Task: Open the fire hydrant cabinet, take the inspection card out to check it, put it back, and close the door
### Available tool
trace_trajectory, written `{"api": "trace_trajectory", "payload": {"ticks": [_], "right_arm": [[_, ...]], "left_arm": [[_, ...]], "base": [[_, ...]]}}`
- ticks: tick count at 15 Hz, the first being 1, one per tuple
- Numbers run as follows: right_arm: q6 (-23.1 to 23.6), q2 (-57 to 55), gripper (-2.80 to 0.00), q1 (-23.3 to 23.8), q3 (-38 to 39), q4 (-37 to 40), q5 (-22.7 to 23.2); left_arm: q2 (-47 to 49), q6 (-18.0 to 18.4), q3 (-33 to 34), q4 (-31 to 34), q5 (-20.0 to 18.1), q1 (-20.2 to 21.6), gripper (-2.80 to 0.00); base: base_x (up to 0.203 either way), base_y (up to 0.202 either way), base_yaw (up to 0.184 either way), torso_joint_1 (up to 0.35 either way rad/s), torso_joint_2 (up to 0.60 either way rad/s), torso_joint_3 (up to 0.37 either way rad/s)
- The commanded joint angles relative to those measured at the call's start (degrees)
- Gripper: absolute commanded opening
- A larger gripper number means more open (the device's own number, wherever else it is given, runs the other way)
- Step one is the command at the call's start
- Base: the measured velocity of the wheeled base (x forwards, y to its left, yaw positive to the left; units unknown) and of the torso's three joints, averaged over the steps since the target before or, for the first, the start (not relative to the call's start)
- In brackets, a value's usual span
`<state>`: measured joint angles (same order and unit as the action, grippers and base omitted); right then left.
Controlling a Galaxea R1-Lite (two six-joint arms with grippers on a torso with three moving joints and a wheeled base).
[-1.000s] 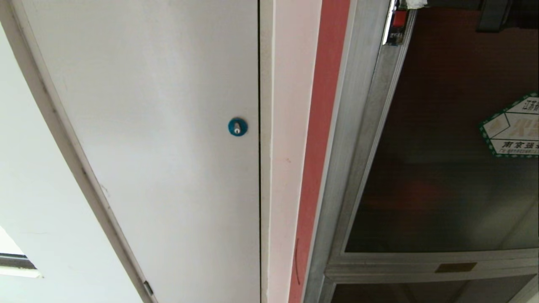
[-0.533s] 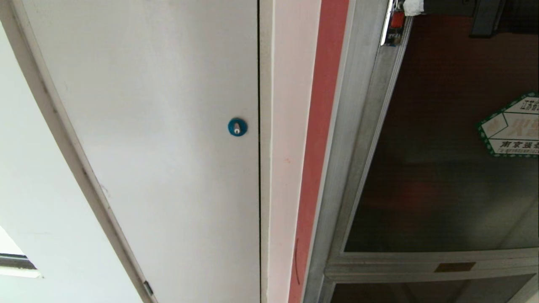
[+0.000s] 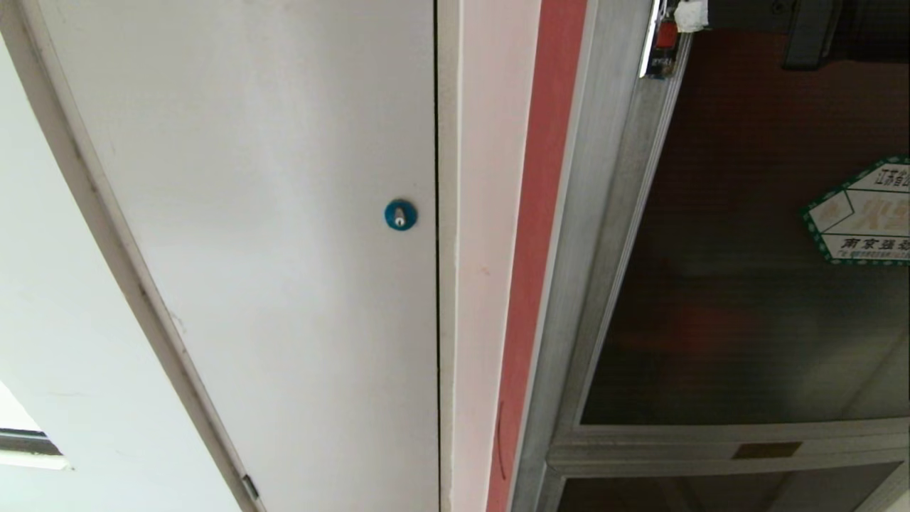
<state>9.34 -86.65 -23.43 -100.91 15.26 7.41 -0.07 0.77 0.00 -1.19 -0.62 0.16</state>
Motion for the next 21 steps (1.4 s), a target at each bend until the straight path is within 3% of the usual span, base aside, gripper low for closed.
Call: {"api": "trace_trajectory", "payload": {"ticks": [1,21], "right_arm": [[0.1,-0.9,-2.8,0.0,-0.2,0.0,-0.1],[0.2,-3.2,-2.8,-1.3,-2.7,0.2,-3.5]], "left_arm": [[0.0,0.0,0.4,0.0,0.0,0.0,-2.8],[0.0,0.0,0.4,0.0,0.0,0.0,-2.8]], "base": [[0.0,0.0,0.0,0.0,0.0,0.0],[0.0,0.0,0.0,0.0,0.0,0.0]]}}
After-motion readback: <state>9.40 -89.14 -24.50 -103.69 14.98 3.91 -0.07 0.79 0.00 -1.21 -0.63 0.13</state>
